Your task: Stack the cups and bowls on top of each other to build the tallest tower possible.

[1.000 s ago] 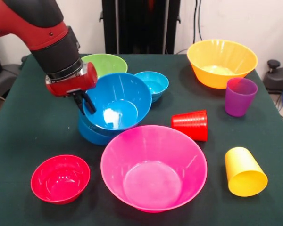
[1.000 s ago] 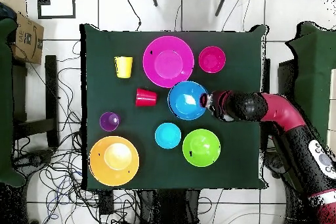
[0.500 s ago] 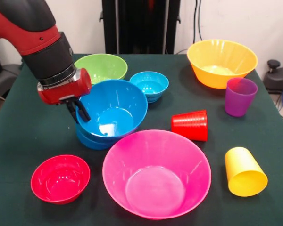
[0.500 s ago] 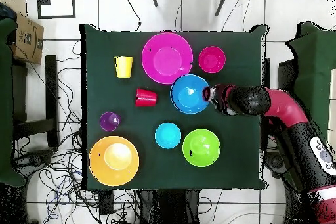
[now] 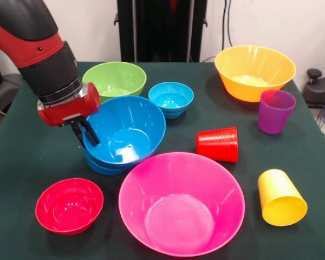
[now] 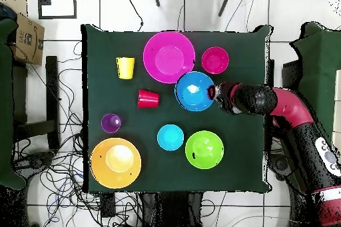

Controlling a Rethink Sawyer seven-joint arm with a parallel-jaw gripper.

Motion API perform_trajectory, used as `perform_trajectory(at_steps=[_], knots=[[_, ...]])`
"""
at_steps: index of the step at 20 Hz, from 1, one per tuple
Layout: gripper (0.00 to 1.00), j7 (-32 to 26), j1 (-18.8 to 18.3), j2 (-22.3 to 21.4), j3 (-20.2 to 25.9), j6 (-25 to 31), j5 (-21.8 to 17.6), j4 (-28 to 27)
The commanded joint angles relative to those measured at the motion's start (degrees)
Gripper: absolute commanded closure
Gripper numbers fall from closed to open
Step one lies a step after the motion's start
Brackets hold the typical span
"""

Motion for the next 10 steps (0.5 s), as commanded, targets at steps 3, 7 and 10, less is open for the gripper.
perform_trajectory(at_steps=[3, 7, 10], knots=[[1.0, -19.64, 1.94, 1.65, -3.78, 4.57, -3.41, -6.72], [1.0, -19.33, 2.27, 0.43, -4.09, 5.73, -3.3, -5.77], [1.0, -19.69, 2.37, -0.86, -3.97, 6.15, -3.59, -5.06]])
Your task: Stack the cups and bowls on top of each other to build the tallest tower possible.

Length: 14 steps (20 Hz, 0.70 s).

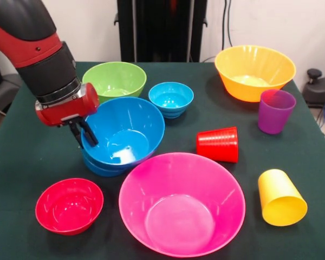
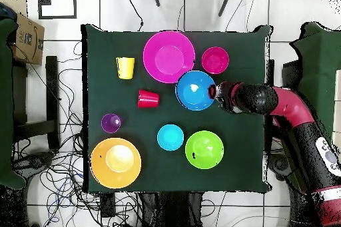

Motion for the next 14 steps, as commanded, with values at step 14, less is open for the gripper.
perform_trajectory(at_steps=[14], knots=[[1.0, -21.75, 2.55, -3.55, -3.37, 10.75, -3.55, -4.79]])
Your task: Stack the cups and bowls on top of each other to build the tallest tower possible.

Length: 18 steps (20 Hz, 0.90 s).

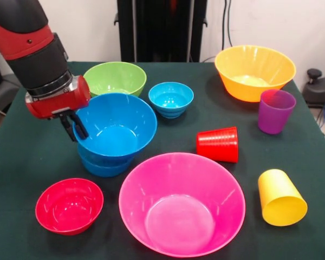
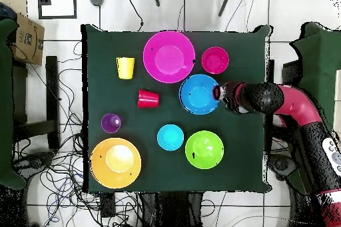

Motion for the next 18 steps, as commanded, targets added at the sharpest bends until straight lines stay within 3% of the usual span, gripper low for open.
perform_trajectory(at_steps=[1, 18], knots=[[1.0, -21.63, 2.45, -1.34, -3.21, 7.04, -3.21, -4.05], [1.0, -19.63, 2.26, -0.74, -3.85, 4.81, -4.11, -0.75]])
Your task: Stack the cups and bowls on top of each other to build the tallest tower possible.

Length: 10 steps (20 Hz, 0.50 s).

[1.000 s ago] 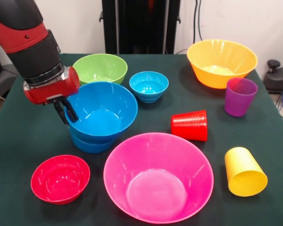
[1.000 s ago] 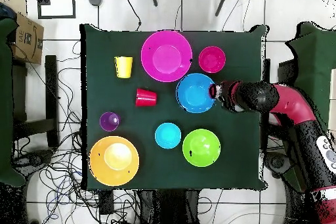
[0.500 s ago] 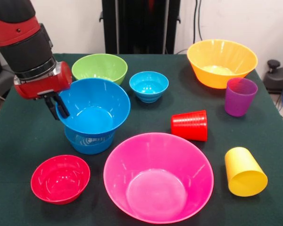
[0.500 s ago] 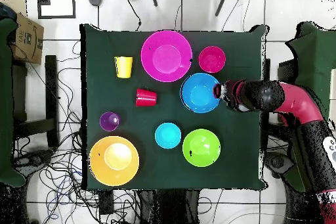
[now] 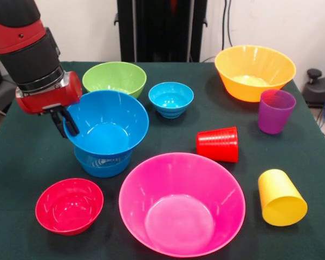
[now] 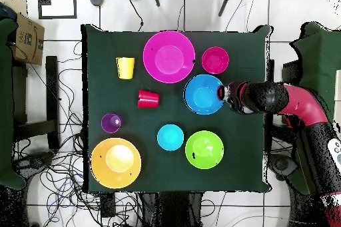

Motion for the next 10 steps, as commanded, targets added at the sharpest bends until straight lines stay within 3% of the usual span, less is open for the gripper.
perform_trajectory(at_steps=[1, 10], knots=[[1.0, -19.42, 2.28, 0.72, -3.47, 3.63, -3.69, -0.29], [1.0, -19.22, 2.17, 1.19, -3.69, 3.75, -3.48, 0.39]])
